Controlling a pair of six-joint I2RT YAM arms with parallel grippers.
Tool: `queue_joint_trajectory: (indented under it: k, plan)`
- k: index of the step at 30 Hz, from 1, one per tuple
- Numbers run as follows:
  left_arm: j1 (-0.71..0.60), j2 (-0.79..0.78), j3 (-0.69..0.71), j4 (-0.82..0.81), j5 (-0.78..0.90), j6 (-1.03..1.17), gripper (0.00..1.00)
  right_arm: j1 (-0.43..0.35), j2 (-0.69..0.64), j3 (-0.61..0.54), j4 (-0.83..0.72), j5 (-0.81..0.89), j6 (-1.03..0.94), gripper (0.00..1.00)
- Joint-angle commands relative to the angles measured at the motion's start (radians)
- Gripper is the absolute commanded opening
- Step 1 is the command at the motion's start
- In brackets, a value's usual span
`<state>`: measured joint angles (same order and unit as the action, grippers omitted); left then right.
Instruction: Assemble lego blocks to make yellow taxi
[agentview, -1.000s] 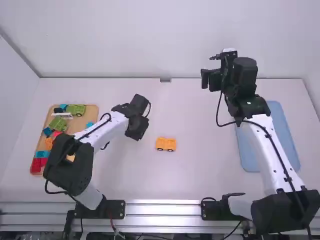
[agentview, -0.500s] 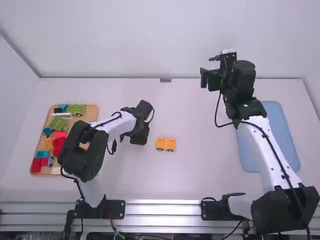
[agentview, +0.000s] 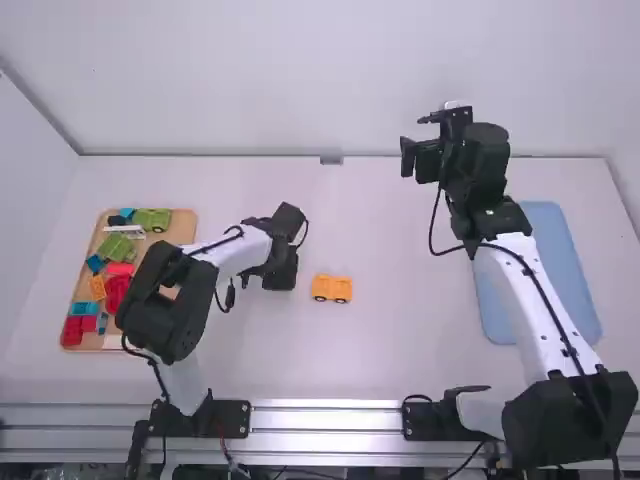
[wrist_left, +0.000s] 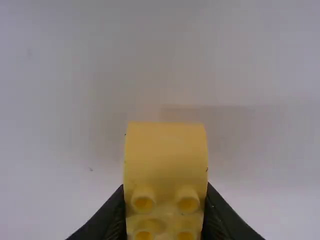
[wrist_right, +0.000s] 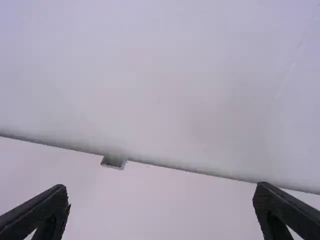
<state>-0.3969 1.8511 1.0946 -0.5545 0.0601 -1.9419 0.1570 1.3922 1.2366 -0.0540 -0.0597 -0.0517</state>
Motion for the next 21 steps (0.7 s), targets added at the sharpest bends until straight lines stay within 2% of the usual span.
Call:
queue_joint_trajectory:
  k: [1,6,10,14,15,18,21]
  plan:
    - [-0.004,0.005,-0.023,0.001,0.011,-0.019,0.02,0.001,0.009,-0.007,0.005,0.001,0.003,0.98]
    - [0.000,0.005,-0.038,0.014,0.003,-0.043,0.02,0.001,0.009,-0.007,0.005,0.001,0.003,0.98]
    - [-0.002,0.005,-0.060,0.055,0.005,-0.040,0.13,0.001,0.009,-0.007,0.005,0.001,0.003,0.98]
    - [-0.004,0.005,-0.067,0.059,0.003,-0.040,0.44,0.001,0.009,-0.007,0.002,0.001,0.003,0.98]
    - [0.001,0.005,-0.067,0.059,0.004,-0.040,0.47,0.001,0.009,-0.007,0.002,0.001,0.003,0.98]
    - [-0.003,0.005,-0.066,0.060,0.003,-0.040,0.45,0.001,0.009,-0.007,0.002,0.001,0.003,0.98]
    - [0.005,0.003,-0.063,0.064,0.013,-0.017,0.30,0.001,0.009,-0.007,0.002,0.001,0.003,0.98]
